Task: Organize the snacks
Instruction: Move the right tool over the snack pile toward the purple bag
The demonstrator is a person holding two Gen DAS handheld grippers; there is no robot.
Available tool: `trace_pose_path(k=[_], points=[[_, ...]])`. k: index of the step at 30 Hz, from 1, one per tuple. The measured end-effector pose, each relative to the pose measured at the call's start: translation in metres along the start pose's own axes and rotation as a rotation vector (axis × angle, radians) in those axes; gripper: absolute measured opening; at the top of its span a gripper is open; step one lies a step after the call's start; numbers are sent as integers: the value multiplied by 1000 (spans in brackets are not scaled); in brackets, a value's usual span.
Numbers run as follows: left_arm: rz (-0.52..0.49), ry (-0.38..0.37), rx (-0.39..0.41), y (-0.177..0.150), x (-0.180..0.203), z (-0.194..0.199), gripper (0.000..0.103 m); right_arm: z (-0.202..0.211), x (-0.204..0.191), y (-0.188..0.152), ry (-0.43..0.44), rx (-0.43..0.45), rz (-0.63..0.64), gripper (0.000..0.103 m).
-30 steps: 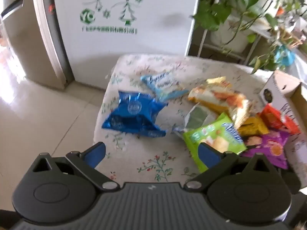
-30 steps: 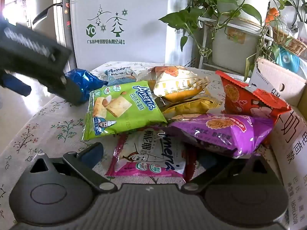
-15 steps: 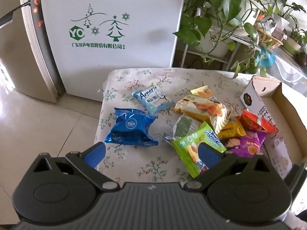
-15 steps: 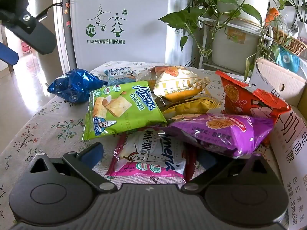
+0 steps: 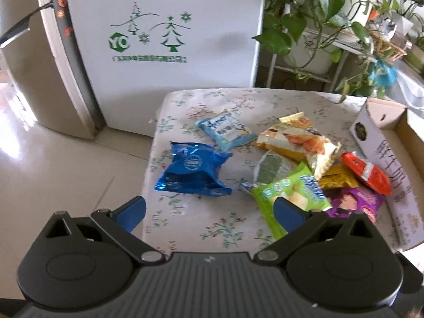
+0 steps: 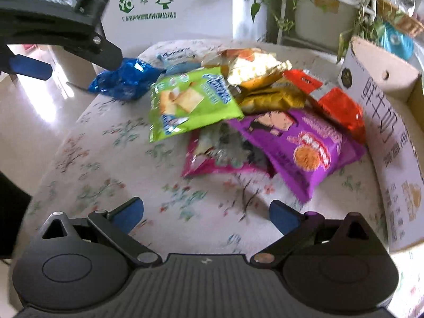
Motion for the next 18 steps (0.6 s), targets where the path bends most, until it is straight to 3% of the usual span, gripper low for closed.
trace_pose_path(k=[9,18], points=[[-34,-24,-37,-11,10,-2,102,22,20,8,-109,-48,-58,103],[-33,12,-50,-9,7,-7,102,33,47,61,-199,-50,-17,103]])
Point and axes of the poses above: each gripper's, at about its wrist camera, not at the fingertips, and z roughly against the way its jaws point, x to its right, y to its top, the point moved 8 cm from there along -z, roughly the way its jaws point, and after that the axes turned 3 degrees about z, right-handed, at the moved point
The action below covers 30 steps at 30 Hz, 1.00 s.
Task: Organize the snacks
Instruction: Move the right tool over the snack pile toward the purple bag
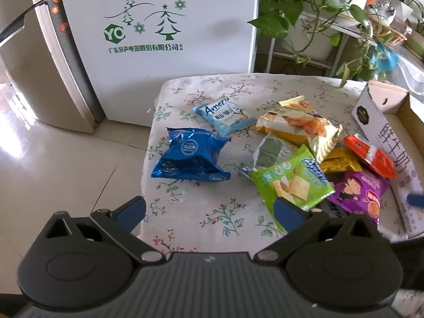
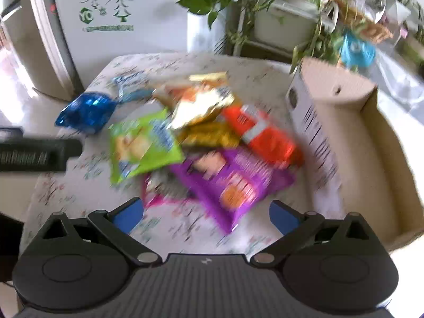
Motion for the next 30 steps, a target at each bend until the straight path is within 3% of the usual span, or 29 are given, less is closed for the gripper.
trace_pose_path(k=[9,30], points=[[-9,36,-16,0,5,-8,102,-11,18,9,-9,-18,-116,103],[-25,45,-18,-2,19,-11,102,-14,27,10,-80,-32,-157,103]])
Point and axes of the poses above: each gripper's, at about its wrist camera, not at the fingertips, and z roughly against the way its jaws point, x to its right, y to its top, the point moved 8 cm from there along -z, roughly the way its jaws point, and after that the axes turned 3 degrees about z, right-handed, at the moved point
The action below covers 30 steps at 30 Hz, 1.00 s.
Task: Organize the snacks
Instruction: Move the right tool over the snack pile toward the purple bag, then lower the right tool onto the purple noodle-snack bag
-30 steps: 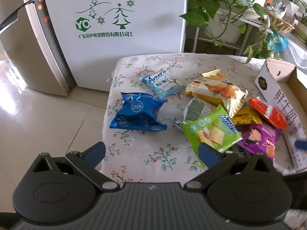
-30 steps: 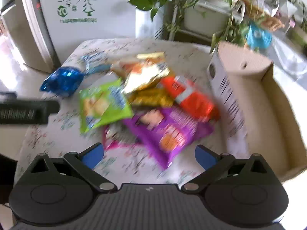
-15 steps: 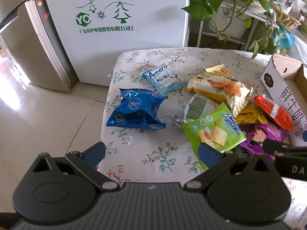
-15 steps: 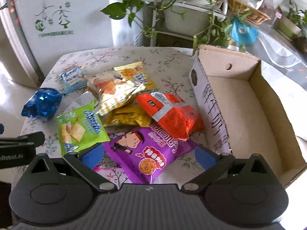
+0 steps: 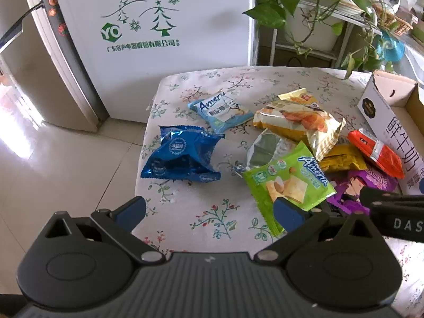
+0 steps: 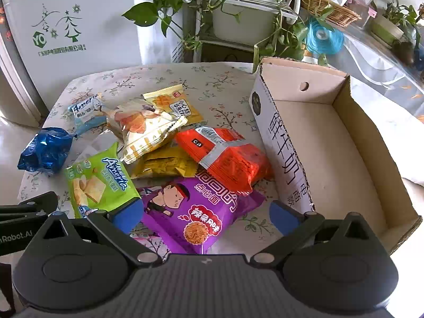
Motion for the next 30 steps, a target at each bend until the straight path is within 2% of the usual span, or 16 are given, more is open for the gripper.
trace_pose_path(k=[30], points=[[-10,5,14,7,9,-1,101,-7,2,6,-59,0,0,103]])
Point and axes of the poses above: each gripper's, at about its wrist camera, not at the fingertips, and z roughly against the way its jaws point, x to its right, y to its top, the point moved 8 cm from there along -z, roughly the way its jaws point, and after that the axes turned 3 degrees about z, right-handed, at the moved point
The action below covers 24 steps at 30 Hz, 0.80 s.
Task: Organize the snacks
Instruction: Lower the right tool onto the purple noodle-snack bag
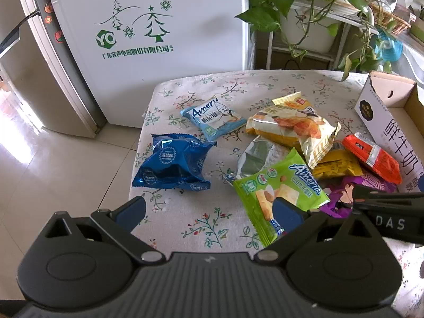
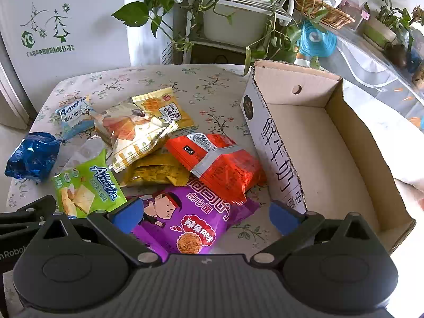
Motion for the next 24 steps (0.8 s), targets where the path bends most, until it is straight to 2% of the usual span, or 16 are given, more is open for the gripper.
trace_pose_path(k=[24], points=[[10,16,-5,0,0,-2,100,-2,0,1,-13,1,2,103]])
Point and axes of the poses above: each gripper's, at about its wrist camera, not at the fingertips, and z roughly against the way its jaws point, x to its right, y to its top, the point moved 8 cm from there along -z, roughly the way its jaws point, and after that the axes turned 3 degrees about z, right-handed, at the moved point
